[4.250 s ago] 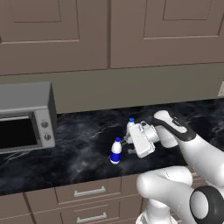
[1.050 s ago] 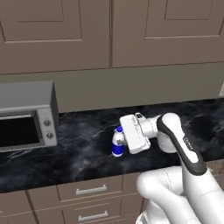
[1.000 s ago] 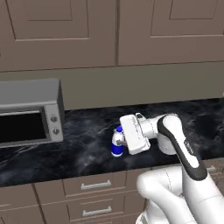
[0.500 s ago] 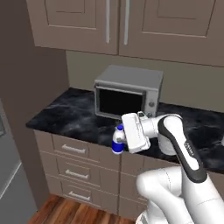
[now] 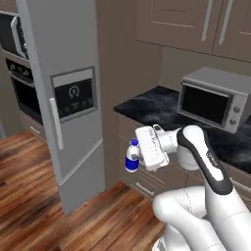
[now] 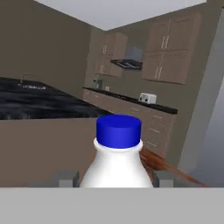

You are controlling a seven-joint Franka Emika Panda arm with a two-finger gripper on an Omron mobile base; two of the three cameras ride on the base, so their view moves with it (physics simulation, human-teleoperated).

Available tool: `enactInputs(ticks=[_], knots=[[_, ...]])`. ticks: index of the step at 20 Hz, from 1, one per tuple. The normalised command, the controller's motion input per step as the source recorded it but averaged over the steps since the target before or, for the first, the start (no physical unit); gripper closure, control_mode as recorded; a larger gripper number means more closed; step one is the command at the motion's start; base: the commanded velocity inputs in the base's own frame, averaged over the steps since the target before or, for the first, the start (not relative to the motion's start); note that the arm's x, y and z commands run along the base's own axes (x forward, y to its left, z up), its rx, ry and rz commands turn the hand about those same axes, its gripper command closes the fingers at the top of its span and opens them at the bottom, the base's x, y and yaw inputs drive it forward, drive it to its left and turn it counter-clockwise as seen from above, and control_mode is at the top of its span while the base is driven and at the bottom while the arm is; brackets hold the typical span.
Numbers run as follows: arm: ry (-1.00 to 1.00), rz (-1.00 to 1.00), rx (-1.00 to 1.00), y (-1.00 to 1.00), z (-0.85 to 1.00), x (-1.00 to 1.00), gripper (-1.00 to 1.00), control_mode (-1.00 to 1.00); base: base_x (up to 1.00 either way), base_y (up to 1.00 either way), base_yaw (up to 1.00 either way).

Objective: Take the bottled waters from the counter and place them in the freezer to freeze. Close the freezer door after placing the bottles.

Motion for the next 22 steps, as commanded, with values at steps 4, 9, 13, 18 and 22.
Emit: enactInputs(ticks=[4, 9, 13, 18, 22], knots=[[0.00, 0.00, 0.00, 0.00, 0.00, 0.00, 1.00, 1.00, -0.01, 0.56, 0.89], [0.00, 0.00, 0.00, 0.00, 0.00, 0.00, 1.00, 1.00, 0.10, 0.95, 0.61], [0.00, 0.00, 0.00, 0.00, 0.00, 0.00, 1.00, 1.00, 0.93, 0.89, 0.14], [0.00, 0.00, 0.00, 0.00, 0.00, 0.00, 1.00, 1.00, 1.00, 0.35, 0.00], [0.00, 0.00, 0.00, 0.00, 0.00, 0.00, 1.00, 1.00, 1.00, 0.16, -0.05]])
